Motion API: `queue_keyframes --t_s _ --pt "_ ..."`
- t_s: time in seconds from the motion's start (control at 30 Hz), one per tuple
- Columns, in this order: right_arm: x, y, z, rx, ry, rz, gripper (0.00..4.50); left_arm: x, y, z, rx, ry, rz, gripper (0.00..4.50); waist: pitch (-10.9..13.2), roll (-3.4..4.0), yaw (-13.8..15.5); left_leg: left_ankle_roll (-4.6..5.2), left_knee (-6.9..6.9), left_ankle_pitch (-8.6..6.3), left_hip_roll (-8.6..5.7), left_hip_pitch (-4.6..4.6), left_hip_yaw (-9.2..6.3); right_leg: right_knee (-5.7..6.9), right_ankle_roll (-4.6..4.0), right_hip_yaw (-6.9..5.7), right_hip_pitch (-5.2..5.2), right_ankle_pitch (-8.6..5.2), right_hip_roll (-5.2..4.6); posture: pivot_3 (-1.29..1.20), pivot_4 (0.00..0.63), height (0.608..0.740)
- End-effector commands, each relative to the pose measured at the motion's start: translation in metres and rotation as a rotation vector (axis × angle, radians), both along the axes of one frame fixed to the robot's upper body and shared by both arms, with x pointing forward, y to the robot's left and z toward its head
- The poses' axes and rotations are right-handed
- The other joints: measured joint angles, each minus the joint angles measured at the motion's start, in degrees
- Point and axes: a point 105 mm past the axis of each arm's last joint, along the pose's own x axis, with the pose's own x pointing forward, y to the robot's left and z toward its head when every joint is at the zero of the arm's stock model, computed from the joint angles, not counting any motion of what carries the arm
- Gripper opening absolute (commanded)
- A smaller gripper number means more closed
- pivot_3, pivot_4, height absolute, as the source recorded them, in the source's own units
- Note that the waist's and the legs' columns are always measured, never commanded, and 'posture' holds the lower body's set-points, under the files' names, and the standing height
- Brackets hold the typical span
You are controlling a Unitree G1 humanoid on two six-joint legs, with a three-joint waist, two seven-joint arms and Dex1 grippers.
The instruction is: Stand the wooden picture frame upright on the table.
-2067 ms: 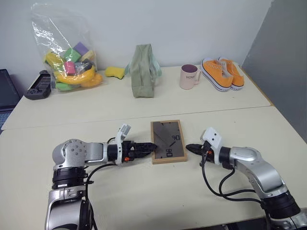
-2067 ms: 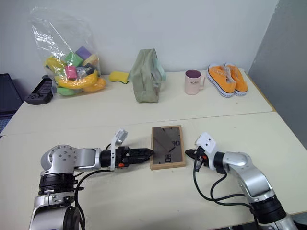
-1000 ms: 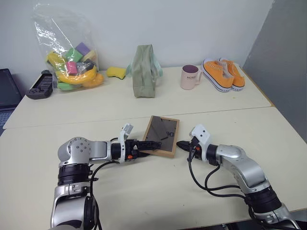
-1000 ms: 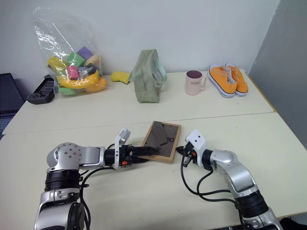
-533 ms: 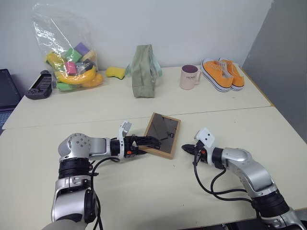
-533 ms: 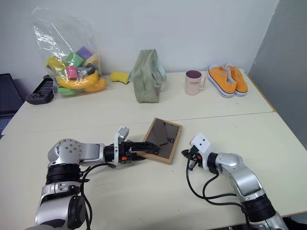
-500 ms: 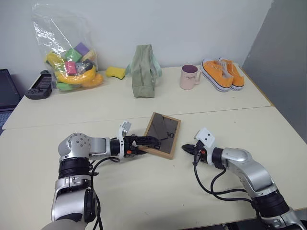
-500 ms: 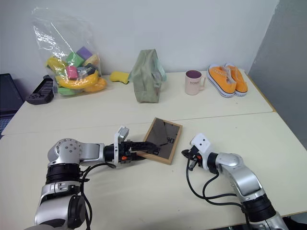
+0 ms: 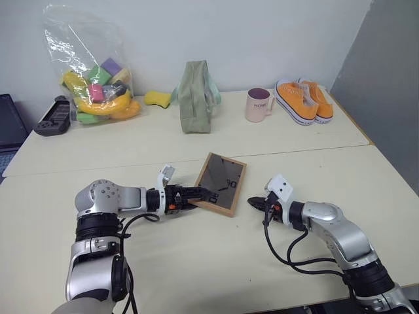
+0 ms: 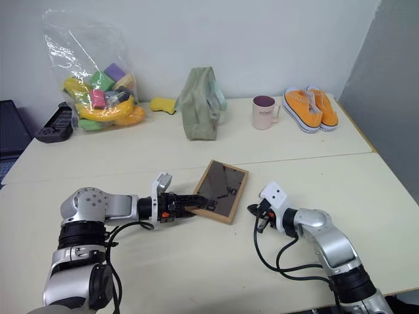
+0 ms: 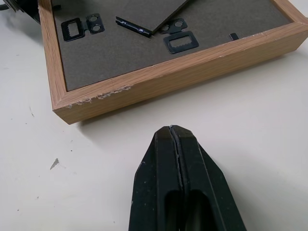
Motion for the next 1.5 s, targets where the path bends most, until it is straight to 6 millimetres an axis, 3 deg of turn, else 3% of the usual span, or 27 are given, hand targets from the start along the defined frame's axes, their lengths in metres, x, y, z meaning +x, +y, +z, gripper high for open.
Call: queue_keyframes --t_s 0.03,0.23,0.5,0.6,0.7,0.9,1.17,1.3,1.5 --pt "0.0 0.001 0.009 0.018 -0.041 0.007 0.0 0.002 0.003 0.01 -0.025 -0.026 0.006 2.36 0.0 0.0 0.0 0.0 0.0 0.0 0.0 0.0 0.0 0.0 0.0 0.0 0.0 0.0 0.0 0.0 0.15 0.74" --pt "0.0 0.0 0.009 0.019 -0.04 0.006 0.0 0.003 0.002 0.013 -0.06 -0.028 0.003 1.29 0.0 0.0 0.0 0.0 0.0 0.0 0.0 0.0 -0.01 0.0 0.0 -0.01 0.0 0.0 0.0 0.0 0.15 0.74" --pt "0.001 -0.001 0.008 0.015 -0.041 0.005 0.0 0.001 0.0 0.015 -0.059 -0.04 -0.016 1.29 0.0 0.0 0.0 0.0 0.0 0.0 0.0 0.0 0.0 0.0 0.0 0.0 0.0 0.0 0.0 0.0 0.15 0.74" --pt "0.002 -0.002 0.007 0.006 -0.045 0.004 0.0 0.005 -0.001 0.031 -0.072 -0.122 -0.024 1.29 0.0 0.0 0.0 0.0 0.0 0.0 0.0 -0.01 -0.01 0.0 0.0 0.0 0.0 0.0 0.0 0.0 0.15 0.74" --pt "0.003 -0.008 0.007 -0.005 -0.049 -0.002 0.0 0.015 0.002 0.061 -0.102 -0.27 -0.007 1.29 0.0 -0.01 0.1 0.0 0.0 0.0 0.0 -0.03 -0.01 0.0 0.0 -0.01 -0.02 0.0 0.0 0.0 0.15 0.74" --pt "0.004 -0.021 0.003 -0.027 -0.042 -0.019 0.0 0.016 0.005 0.099 -0.112 -0.467 -0.033 1.29 0.0 -0.03 0.0 0.0 0.01 0.0 0.0 -0.12 0.01 -0.02 0.0 0.0 -0.08 0.0 0.0 0.0 0.15 0.74" --pt "0.007 -0.038 0.005 -0.043 -0.049 -0.032 0.0 -0.002 -0.001 0.122 -0.008 -0.718 -0.166 1.29 0.0 -0.03 0.0 0.0 -0.01 0.0 0.0 -0.14 0.01 -0.05 0.0 0.02 -0.07 0.0 -0.01 0.0 0.15 0.74" --pt "0.001 -0.051 0.029 -0.021 -0.078 0.012 0.0 -0.01 0.006 0.124 0.211 -0.956 -0.23 1.29 0.1 0.02 0.0 0.0 -0.03 0.0 0.01 -0.14 0.01 -0.05 0.0 0.01 -0.09 0.0 -0.01 0.0 0.15 0.74" --pt "-0.004 -0.062 0.059 -0.001 -0.123 0.044 0.0 0.002 0.016 0.117 0.443 -1.155 -0.2 1.29 0.1 0.05 0.3 0.0 -0.37 0.0 0.02 -0.13 0.0 -0.14 0.0 -0.02 -0.04 0.0 -0.02 0.0 0.15 0.74"
